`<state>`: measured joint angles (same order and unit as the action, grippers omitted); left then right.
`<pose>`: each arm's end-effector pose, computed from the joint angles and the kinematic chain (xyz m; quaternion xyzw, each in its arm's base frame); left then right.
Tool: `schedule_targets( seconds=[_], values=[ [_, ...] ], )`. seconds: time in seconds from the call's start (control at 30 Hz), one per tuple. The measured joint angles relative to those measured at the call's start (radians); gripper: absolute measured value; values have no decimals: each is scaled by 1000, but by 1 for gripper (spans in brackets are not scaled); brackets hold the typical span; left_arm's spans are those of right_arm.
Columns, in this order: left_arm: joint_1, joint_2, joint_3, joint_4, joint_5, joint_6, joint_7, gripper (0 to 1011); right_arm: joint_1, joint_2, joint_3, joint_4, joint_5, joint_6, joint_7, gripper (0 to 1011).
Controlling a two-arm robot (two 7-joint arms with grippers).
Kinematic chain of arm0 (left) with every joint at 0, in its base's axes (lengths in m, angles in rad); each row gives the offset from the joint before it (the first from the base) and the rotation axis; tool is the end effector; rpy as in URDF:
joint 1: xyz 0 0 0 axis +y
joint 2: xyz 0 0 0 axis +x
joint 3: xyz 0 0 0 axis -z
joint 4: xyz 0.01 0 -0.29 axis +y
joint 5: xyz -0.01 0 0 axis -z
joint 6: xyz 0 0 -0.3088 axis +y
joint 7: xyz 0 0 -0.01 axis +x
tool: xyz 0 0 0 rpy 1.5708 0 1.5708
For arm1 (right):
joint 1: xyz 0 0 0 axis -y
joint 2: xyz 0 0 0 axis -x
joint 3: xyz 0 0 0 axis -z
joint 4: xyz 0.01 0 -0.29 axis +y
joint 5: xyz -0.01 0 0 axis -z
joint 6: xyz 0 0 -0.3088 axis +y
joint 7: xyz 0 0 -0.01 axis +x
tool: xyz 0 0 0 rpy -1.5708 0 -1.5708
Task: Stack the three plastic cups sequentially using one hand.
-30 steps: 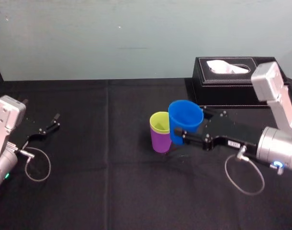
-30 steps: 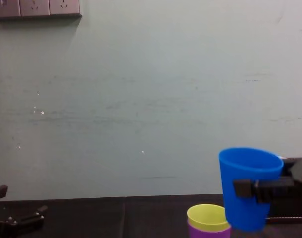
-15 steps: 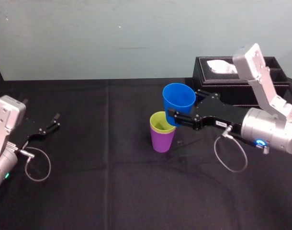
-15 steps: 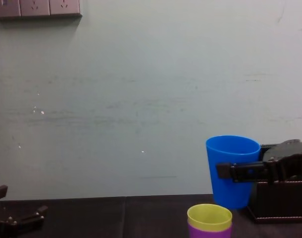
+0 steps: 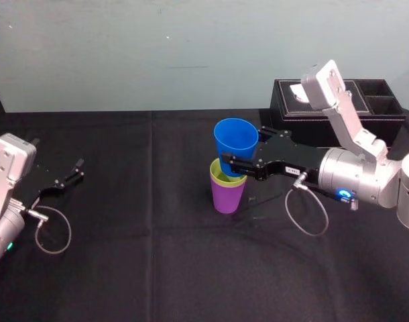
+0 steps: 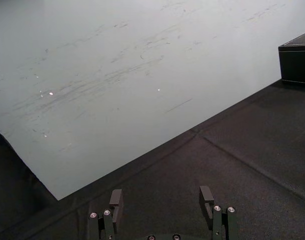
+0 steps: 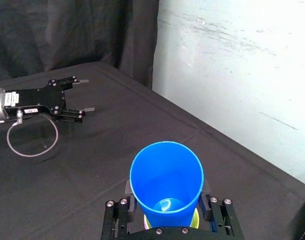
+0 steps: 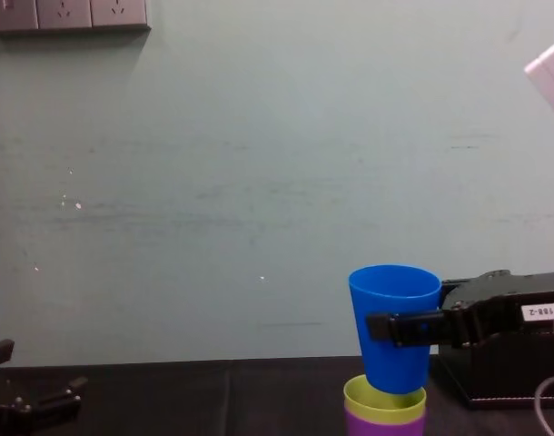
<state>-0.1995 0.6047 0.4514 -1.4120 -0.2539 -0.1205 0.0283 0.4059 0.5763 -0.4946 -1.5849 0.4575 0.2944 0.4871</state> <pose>0.3581 0.0827 -0.3023 0.1415 -0.1325 0.5799 0.7913 0.3976 -0.0307 -0.1944 -0.1399 -0.0131 -0.3442 0.9283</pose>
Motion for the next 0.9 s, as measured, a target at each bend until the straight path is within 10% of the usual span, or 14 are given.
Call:
schedule_targets(
  seconds=[0.9],
  values=[
    [0,0,0,0,0,0,0,1000,35,-39,-20,69,-27,-2,18,735]
  ],
)
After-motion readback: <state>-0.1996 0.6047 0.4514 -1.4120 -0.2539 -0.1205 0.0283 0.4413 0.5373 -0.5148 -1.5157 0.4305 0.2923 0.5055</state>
